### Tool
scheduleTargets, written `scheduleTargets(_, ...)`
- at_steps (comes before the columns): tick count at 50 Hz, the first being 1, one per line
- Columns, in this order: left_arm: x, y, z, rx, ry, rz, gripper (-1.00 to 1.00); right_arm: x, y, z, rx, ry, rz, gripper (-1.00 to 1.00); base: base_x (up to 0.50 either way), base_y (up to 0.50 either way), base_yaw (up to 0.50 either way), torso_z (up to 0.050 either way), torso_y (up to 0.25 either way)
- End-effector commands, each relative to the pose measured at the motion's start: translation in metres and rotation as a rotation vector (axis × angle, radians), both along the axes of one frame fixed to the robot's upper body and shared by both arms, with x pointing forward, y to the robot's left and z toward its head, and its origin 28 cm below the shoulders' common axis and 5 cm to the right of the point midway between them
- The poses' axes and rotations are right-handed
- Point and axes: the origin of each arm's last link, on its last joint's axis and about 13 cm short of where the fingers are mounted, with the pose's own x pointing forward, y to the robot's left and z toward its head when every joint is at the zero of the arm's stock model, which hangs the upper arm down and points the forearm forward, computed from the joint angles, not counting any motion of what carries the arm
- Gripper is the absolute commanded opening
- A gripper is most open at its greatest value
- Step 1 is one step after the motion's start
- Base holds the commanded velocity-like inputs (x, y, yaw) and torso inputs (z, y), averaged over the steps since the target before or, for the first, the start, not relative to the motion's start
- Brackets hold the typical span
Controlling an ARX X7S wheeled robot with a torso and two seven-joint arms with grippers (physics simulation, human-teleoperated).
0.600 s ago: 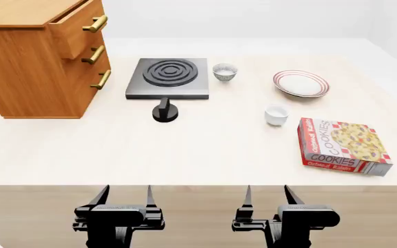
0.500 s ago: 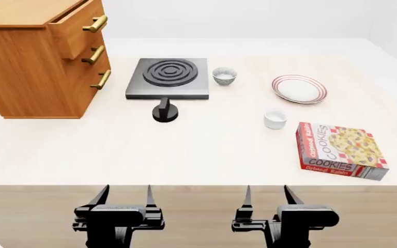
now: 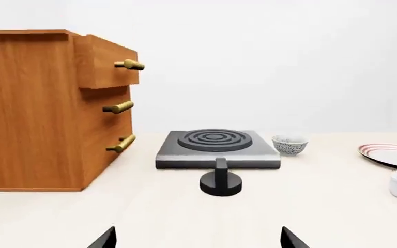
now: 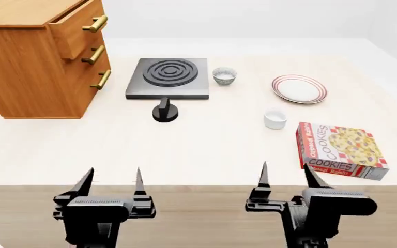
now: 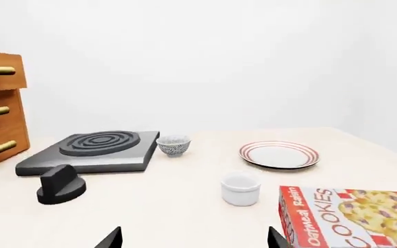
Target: Pick the akita bowl next to the cookies box and place it on the plate.
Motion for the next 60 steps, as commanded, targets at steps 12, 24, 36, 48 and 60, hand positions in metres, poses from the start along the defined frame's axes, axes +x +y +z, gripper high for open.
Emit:
scheduleTargets(12,-0.062,0.03,0.132,0.102,-0.494,0.157,1.0,-0.056,-0.034,0.138,0.037,-0.483,-0.091,1.0,0.0,0.0,0.0,0.0,0.0)
scheduleTargets(24,-0.061,0.032,0.131,0.099,-0.501,0.167,1.0,-0.055,-0.036,0.137,0.068,-0.494,-0.084,1.0,0.0,0.0,0.0,0.0,0.0)
scheduleTargets(36,-0.063,0.033,0.132,0.093,-0.505,0.158,1.0,-0.054,-0.033,0.134,0.098,-0.465,-0.048,1.0,-0.01,-0.17,0.0,0.0,0.0)
scheduleTargets(48,-0.066,0.031,0.132,0.096,-0.509,0.141,1.0,-0.054,-0.032,0.134,0.094,-0.463,-0.045,1.0,-0.07,-0.5,0.0,0.0,0.0)
scheduleTargets(60,-0.064,0.031,0.131,0.092,-0.51,0.142,1.0,-0.053,-0.033,0.133,0.09,-0.462,-0.046,1.0,-0.09,-0.5,0.0,0.0,0.0)
